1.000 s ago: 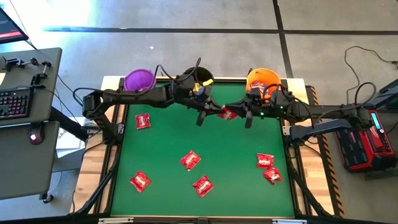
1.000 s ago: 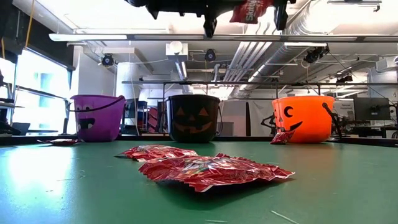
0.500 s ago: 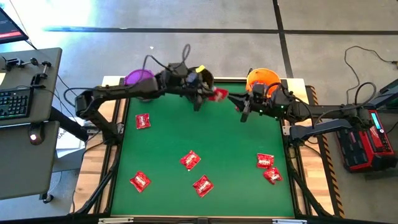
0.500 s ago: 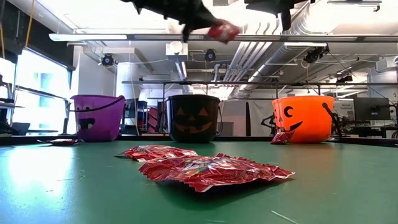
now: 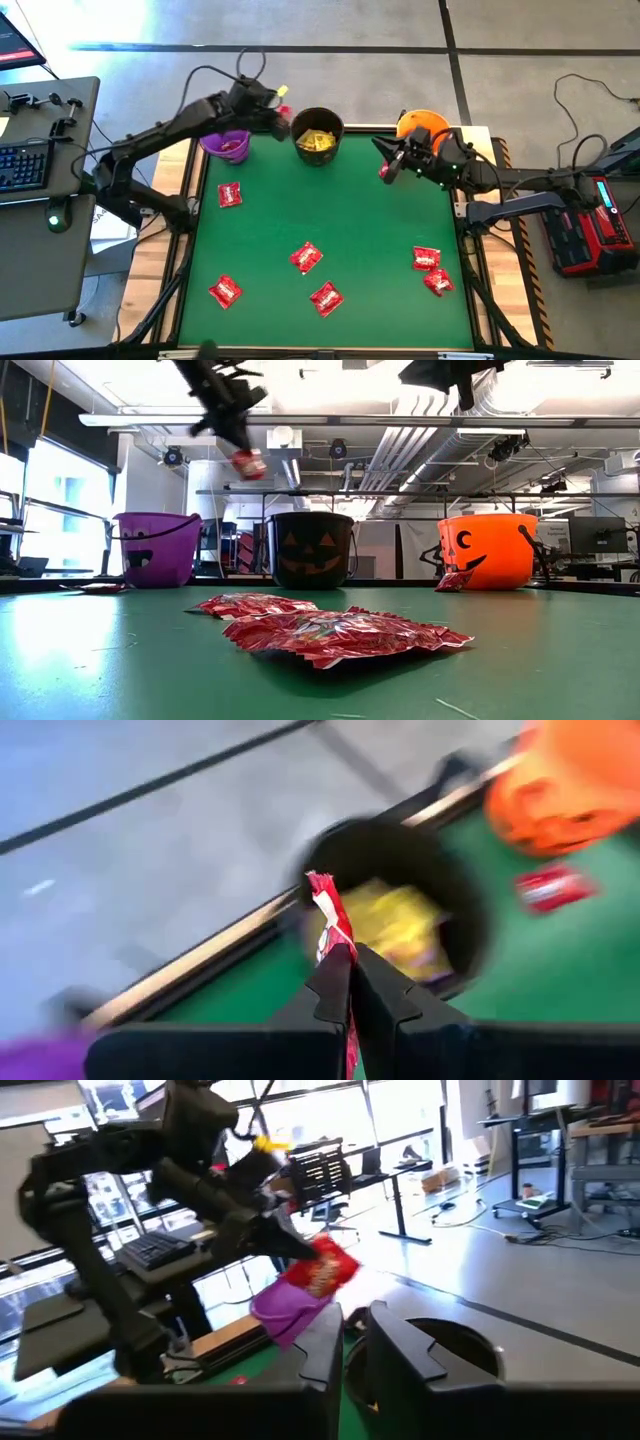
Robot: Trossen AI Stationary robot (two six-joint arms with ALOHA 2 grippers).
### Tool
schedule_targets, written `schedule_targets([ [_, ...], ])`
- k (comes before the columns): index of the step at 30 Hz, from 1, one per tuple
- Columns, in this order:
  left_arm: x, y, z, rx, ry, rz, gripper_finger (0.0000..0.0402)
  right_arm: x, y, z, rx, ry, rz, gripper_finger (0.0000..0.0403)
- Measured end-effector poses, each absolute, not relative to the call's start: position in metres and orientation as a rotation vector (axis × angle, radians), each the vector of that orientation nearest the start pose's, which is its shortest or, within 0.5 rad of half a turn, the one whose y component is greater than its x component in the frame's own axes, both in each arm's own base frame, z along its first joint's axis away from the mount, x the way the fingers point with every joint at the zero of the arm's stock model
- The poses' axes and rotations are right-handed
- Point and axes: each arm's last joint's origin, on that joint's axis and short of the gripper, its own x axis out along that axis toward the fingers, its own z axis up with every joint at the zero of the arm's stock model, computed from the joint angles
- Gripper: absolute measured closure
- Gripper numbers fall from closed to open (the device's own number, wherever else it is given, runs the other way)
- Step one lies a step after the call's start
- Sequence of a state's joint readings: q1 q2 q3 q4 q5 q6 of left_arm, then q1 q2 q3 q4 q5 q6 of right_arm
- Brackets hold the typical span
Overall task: Sort candy by brand, put in halloween buckets
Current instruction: Put the red candy pack into the violet bucket
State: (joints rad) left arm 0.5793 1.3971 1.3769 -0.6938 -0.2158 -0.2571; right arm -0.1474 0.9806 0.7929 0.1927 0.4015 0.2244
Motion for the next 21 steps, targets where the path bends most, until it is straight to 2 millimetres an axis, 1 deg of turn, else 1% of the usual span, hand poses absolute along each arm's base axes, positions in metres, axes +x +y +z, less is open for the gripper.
schedule_targets([
  [5,0.202,0.175,0.351,-0.382,0.812,1.047,0.0401,0.214,-0.053,0.337,0.221,-0.069,-0.554,0.0379],
  [10,0.169,0.188,0.340,-0.470,0.986,1.152,0.0401,0.212,-0.060,0.337,0.221,-0.068,-0.552,0.0394],
  [12,0.161,0.193,0.336,-0.497,1.021,1.181,0.0401,0.211,-0.062,0.337,0.221,-0.069,-0.561,0.0400],
  [17,0.145,0.205,0.330,-0.536,1.039,1.216,0.0401,0.211,-0.064,0.337,0.220,-0.070,-0.572,0.0401],
  [21,0.135,0.212,0.317,-0.580,1.063,1.178,0.0401,0.211,-0.064,0.337,0.220,-0.070,-0.571,0.0402],
])
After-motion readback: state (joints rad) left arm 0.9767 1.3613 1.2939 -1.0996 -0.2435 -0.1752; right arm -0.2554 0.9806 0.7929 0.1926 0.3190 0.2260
